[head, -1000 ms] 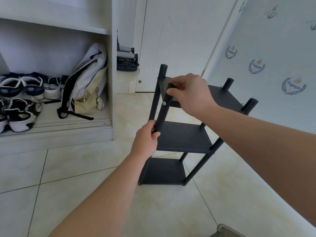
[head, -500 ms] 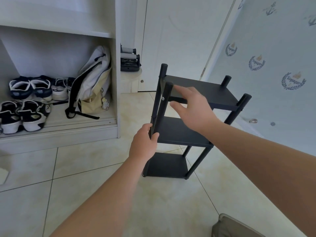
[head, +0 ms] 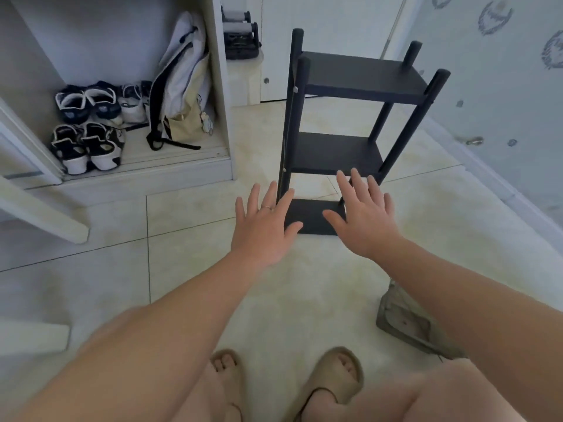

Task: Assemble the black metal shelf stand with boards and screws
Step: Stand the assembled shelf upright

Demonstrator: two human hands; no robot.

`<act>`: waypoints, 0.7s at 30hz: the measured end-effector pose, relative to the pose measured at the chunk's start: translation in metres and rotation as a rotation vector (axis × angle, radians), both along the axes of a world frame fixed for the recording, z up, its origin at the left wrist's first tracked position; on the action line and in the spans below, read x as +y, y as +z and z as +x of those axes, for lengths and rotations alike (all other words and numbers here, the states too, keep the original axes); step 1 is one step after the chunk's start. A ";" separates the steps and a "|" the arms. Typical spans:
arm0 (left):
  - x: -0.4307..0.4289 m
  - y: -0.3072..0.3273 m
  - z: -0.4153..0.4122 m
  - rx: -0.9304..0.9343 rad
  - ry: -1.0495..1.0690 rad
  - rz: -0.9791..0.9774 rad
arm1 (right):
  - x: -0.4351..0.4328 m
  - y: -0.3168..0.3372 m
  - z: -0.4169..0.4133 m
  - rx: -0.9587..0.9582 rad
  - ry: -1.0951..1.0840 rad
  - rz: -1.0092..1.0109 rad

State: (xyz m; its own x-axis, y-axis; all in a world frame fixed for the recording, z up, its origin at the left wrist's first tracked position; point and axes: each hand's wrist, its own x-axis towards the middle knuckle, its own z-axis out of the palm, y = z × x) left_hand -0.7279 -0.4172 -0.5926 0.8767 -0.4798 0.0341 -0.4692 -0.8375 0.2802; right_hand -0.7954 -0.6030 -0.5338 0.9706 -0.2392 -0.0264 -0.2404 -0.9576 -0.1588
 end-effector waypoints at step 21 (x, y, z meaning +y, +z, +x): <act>-0.027 0.007 0.037 0.497 0.089 0.229 | -0.039 -0.015 0.032 0.655 0.052 -0.002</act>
